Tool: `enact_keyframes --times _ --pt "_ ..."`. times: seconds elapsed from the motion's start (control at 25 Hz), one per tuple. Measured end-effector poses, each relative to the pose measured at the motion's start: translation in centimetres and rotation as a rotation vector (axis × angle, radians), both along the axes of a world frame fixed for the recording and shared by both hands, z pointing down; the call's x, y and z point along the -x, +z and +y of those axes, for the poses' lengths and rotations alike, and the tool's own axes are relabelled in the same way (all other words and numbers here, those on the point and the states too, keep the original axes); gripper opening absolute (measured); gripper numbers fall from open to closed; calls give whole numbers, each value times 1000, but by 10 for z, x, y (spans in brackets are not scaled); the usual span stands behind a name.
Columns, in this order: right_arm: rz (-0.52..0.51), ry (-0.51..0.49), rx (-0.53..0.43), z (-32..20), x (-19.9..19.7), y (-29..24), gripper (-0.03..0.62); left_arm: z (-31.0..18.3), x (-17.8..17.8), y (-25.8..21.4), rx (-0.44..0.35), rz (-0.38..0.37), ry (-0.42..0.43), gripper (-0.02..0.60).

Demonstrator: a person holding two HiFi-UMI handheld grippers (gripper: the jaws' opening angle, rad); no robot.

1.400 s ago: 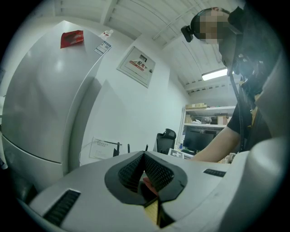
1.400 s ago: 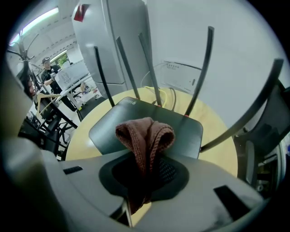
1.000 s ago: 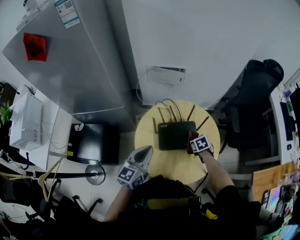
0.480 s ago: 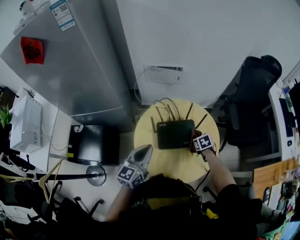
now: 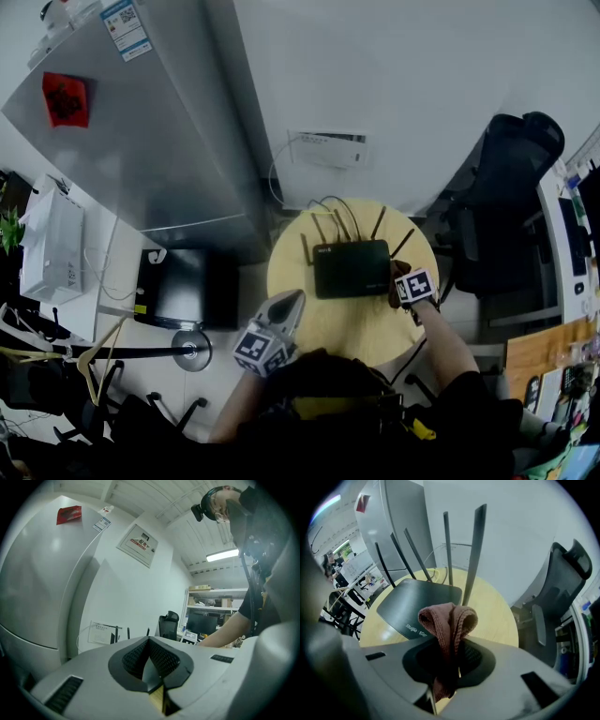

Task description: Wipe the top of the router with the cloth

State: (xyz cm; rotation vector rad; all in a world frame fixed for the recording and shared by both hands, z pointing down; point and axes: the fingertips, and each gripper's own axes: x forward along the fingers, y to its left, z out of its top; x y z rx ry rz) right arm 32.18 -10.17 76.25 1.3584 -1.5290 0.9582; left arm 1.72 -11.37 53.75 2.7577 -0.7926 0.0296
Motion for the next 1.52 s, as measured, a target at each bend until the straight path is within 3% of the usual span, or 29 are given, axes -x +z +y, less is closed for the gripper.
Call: enact_keyframes --times 0.32,0.48,0.64,0.8,0.96,1.08,1.32,1.52 --pt "83 -124 -29 11 -29 -22 63 -4 -7 -6 -24 21 -3 -3" --pt "78 -234 -68 -7 -13 -25 63 -4 -17 -10 -24 16 5 -3" --pt "103 -248 7 -18 -20 -7 63 -4 -20 -8 -19 -1 -10 -3" --pt "68 -162 192 -7 -34 17 62 -1 -18 -4 -4 -15 -35 -3" --pt "46 -173 212 -20 -27 26 63 -2 -10 2 14 -28 -81 -3" --pt "89 -302 231 -20 -20 31 62 -1 -4 5 27 -35 -102 -3" --pt "169 -663 212 -20 1 37 63 -4 -1 5 19 -43 -113 -3" --pt "307 -838 209 -20 1 25 63 -5 -8 1 -15 -40 -87 -3"
